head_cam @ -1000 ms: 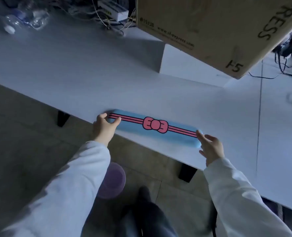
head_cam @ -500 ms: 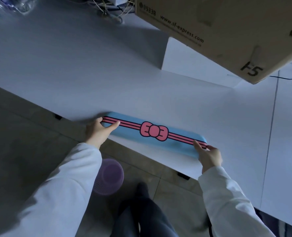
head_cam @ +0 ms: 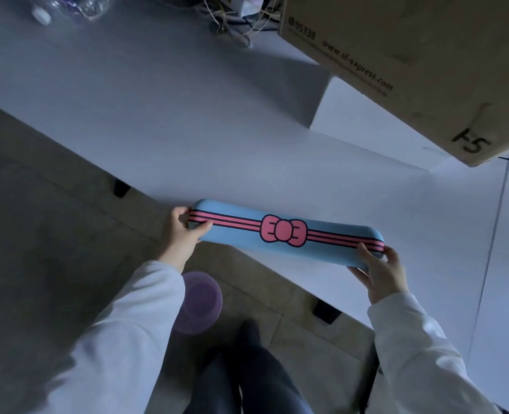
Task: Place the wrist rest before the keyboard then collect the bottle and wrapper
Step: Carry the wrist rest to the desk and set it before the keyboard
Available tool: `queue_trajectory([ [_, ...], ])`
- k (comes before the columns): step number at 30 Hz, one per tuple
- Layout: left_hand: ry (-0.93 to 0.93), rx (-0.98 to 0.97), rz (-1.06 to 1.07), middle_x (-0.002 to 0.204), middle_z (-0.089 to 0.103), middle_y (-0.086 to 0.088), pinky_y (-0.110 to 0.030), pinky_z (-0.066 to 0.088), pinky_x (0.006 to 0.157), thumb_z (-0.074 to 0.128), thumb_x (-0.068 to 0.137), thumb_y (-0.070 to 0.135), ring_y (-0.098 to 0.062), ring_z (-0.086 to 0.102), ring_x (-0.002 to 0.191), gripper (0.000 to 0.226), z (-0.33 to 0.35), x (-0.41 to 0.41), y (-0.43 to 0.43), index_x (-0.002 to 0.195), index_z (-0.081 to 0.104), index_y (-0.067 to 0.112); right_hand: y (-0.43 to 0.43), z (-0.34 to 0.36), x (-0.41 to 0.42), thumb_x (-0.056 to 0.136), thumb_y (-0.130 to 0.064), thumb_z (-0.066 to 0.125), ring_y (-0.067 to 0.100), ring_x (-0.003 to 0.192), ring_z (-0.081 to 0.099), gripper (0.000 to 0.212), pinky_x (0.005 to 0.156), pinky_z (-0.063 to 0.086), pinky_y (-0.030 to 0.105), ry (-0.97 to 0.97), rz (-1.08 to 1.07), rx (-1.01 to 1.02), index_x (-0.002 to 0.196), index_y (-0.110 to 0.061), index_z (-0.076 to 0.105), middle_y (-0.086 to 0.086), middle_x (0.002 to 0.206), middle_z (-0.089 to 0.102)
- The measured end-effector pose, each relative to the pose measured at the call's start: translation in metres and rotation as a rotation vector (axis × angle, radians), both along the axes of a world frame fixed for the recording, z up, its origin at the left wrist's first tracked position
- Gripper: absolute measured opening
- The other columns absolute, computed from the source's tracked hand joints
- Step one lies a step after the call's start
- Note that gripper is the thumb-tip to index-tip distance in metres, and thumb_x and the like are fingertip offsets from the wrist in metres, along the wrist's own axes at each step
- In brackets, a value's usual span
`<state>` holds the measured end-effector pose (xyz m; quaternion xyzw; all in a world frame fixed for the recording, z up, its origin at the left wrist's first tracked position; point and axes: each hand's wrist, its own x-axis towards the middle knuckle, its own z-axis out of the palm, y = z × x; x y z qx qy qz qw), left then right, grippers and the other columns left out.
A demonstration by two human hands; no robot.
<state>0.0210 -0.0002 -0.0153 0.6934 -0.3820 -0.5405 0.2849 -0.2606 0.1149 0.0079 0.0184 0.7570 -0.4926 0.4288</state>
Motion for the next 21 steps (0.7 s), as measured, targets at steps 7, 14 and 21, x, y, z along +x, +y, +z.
queue_trajectory([
  [7,0.067,-0.044,0.226,0.111,0.054,-0.009,-0.021,0.049,0.068,0.065,0.078,0.004,-0.01,0.056,0.081,0.052,0.018,0.075,0.023,0.124,0.043,0.002,-0.026,0.022,0.062,0.084,-0.008,0.059,0.027,0.105,0.053,0.044,0.09,0.049,0.042,0.029,0.122,-0.087,0.125,-0.002,0.045,0.014,0.115,0.047],
  [14,0.102,-0.112,0.383,0.11,0.059,-0.011,-0.02,0.053,0.065,0.068,0.077,0.007,-0.02,0.059,0.093,0.047,0.034,0.199,0.046,0.119,0.049,-0.001,-0.052,0.046,0.176,0.085,-0.007,0.058,0.025,0.101,0.054,0.042,0.085,0.052,0.037,0.026,0.287,-0.183,0.125,-0.003,0.045,0.004,0.094,0.053],
  [21,0.154,-0.156,0.45,0.095,0.066,-0.006,-0.025,0.052,0.065,0.068,0.062,0.028,-0.016,0.062,0.089,0.038,0.044,0.357,0.071,0.096,0.062,0.012,-0.071,0.046,0.329,0.085,-0.011,0.059,0.014,0.082,0.054,0.044,0.068,0.047,0.025,0.084,0.399,-0.249,0.127,-0.007,0.046,-0.001,0.087,0.053],
])
